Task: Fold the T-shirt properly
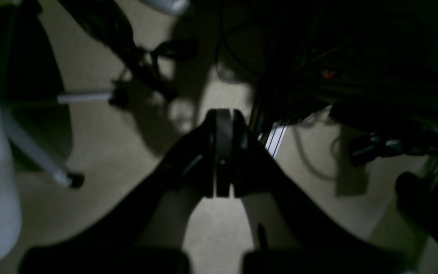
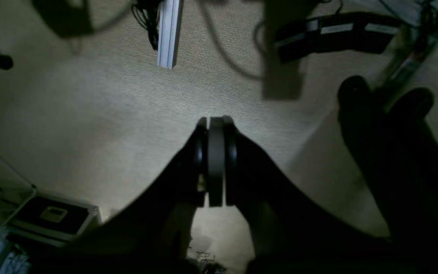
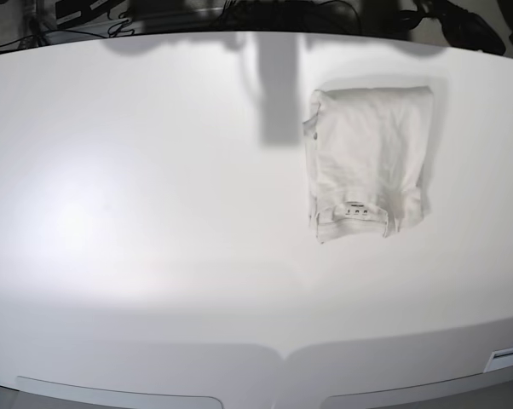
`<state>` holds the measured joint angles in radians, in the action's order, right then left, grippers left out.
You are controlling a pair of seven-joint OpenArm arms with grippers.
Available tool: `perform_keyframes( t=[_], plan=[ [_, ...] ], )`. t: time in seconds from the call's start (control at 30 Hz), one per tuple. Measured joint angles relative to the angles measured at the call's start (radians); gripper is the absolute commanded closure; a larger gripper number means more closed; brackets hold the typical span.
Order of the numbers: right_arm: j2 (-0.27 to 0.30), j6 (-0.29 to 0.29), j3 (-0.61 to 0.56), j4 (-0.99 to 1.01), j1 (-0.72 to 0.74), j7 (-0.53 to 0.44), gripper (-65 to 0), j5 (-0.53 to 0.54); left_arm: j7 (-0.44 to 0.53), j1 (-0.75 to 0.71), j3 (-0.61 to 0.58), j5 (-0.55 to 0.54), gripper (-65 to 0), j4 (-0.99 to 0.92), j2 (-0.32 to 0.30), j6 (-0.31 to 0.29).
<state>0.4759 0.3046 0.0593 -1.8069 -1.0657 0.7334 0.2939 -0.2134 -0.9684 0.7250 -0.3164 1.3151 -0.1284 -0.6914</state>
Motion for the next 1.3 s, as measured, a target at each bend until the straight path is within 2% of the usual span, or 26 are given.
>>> perform_keyframes(
  t=[0.1, 0.27, 0.33, 0.47, 0.57, 0.6, 0.67, 0.8, 0.93, 1.07, 1.17, 1.3],
  plan=[
    [0.000, 0.034, 0.000, 0.141, 0.076, -0.002, 0.0, 0.013, 0.023, 0.057, -0.001, 0.080, 0.0, -0.117, 0.007, -0.001],
    [-0.011, 0.125, 0.000, 0.396, 0.195, -0.040, 0.0, 0.053, 0.222, 0.156, -0.002, 0.246, 0.0, -0.372, 0.006, 0.000],
    [-0.013, 0.139, -0.001, 0.507, 0.243, -0.077, 0.0, 0.055, 0.320, 0.194, -0.001, 0.311, 0.0, -0.479, 0.006, 0.000],
    [-0.014, 0.165, -0.008, 0.721, 0.358, -0.132, 0.0, 0.051, 0.420, 0.285, 0.002, 0.441, 0.0, -0.660, 0.009, 0.001],
    [-0.014, 0.175, -0.040, 0.879, 0.452, -0.193, 0.0, 0.040, 0.441, 0.360, 0.002, 0.486, 0.0, -0.764, 0.008, 0.000],
    [-0.016, 0.176, -0.055, 0.929, 0.481, -0.221, 0.0, 0.018, 0.451, 0.382, 0.002, 0.493, 0.0, -0.793, 0.009, 0.020],
    [-0.017, 0.175, -0.098, 1.031, 0.538, -0.280, 0.0, -0.008, 0.446, 0.423, 0.002, 0.513, 0.0, -0.845, 0.009, 0.101],
    [-0.026, 0.175, -0.195, 1.201, 0.646, -0.348, 0.0, -0.007, 0.449, 0.476, 0.002, 0.530, 0.0, -0.913, 0.009, 0.169],
    [-0.064, 0.162, -0.269, 1.315, 0.752, -0.412, 0.0, -0.008, 0.451, 0.534, 0.002, 0.526, 0.0, -0.965, 0.009, 0.172],
    [-0.116, 0.114, -0.312, 1.378, 0.832, -0.467, 0.0, -0.058, 0.454, 0.581, 0.002, 0.528, 0.0, -1.023, 0.009, 0.180],
    [-0.159, 0.072, -0.322, 1.413, 0.867, -0.512, 0.0, -0.117, 0.451, 0.606, 0.002, 0.536, 0.0, -1.050, 0.017, 0.242],
    [-0.205, 0.069, -0.322, 1.452, 0.914, -0.516, 0.0, -0.135, 0.465, 0.635, 0.002, 0.586, 0.0, -1.052, 0.048, 0.283]
  ],
)
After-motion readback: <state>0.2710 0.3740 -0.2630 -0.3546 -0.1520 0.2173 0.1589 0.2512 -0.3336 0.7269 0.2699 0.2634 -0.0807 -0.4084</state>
